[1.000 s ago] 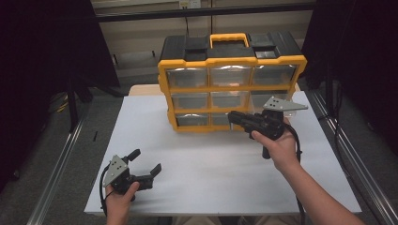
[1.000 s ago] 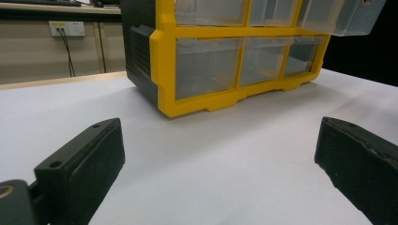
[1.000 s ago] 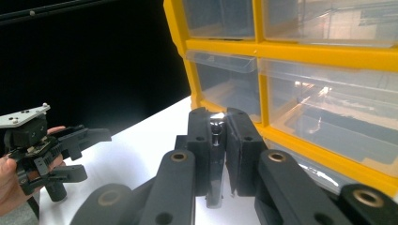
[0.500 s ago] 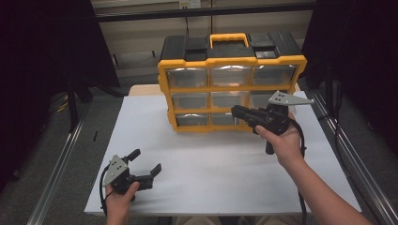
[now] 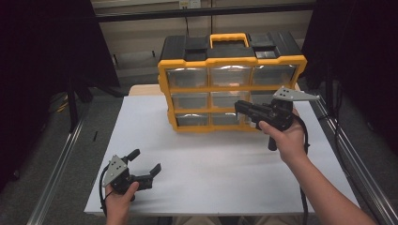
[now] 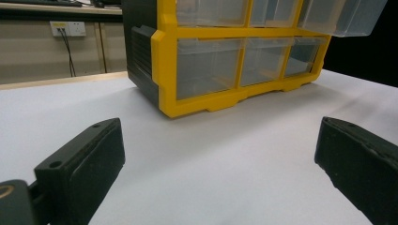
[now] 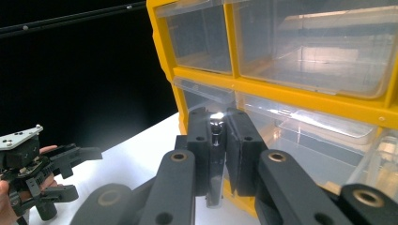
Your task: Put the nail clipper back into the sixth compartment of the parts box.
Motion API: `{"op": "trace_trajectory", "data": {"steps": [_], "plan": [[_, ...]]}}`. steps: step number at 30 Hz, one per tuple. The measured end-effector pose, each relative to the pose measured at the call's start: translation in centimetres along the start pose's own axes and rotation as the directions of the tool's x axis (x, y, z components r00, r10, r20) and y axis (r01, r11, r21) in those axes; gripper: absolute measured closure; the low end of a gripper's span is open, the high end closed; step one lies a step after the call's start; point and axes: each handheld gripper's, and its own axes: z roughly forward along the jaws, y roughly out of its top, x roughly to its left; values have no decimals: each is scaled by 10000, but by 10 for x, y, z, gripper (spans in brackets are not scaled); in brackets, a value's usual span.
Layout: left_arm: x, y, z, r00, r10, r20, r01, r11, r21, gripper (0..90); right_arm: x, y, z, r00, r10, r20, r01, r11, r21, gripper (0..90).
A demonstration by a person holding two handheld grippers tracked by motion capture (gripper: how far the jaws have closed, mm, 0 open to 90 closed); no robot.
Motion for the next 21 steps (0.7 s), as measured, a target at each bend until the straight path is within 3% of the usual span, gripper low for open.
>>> {"op": "trace_trajectory", "data": {"steps": [21], "plan": [[0, 0, 0, 10000, -57, 36, 57, 10000, -29, 21, -5, 15, -6, 9997, -24, 228, 30, 9996, -270, 818]]}}
